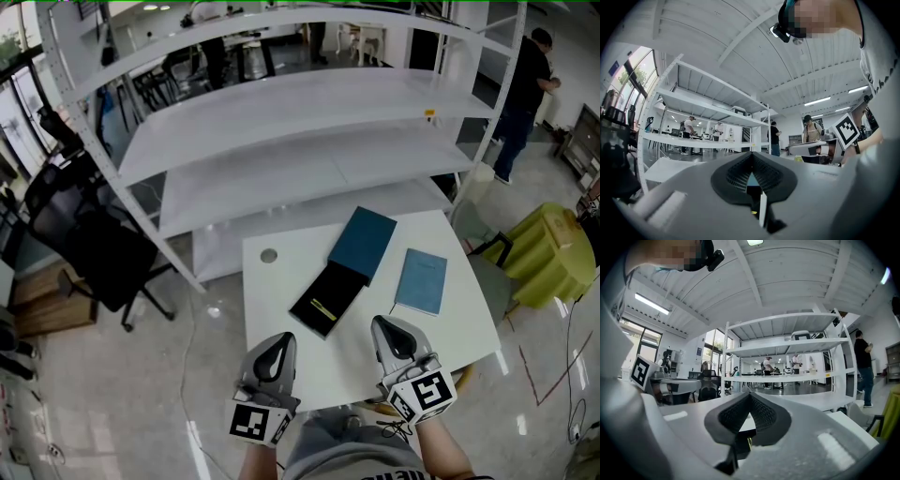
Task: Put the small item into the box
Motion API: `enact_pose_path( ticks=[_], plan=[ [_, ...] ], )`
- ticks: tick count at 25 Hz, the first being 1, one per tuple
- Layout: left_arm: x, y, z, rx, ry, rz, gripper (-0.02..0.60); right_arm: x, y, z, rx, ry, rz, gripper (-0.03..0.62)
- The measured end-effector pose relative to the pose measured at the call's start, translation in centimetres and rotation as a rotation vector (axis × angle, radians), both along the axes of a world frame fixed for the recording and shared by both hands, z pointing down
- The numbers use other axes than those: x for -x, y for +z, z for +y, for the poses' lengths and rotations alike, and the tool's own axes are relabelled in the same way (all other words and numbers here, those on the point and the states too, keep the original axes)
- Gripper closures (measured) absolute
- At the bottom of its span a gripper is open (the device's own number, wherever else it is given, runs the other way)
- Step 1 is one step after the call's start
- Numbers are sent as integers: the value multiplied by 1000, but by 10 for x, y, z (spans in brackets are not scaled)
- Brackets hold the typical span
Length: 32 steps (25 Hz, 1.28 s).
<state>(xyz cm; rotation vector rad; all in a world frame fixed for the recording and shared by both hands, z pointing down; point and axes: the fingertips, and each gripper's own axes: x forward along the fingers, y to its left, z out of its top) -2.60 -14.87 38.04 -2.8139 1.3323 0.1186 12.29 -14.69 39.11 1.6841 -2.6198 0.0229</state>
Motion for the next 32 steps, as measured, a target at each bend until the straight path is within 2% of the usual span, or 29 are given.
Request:
enact_pose_path(
  ticks=[11, 32],
  plan=[
    [-2, -4, 10, -7, 3, -3, 568, 7, -8, 13, -24, -29, 1, 592],
    [-5, -7, 23, -19, 10, 3, 568, 4, -14, 31, -48, -12, -2, 592]
  ],
)
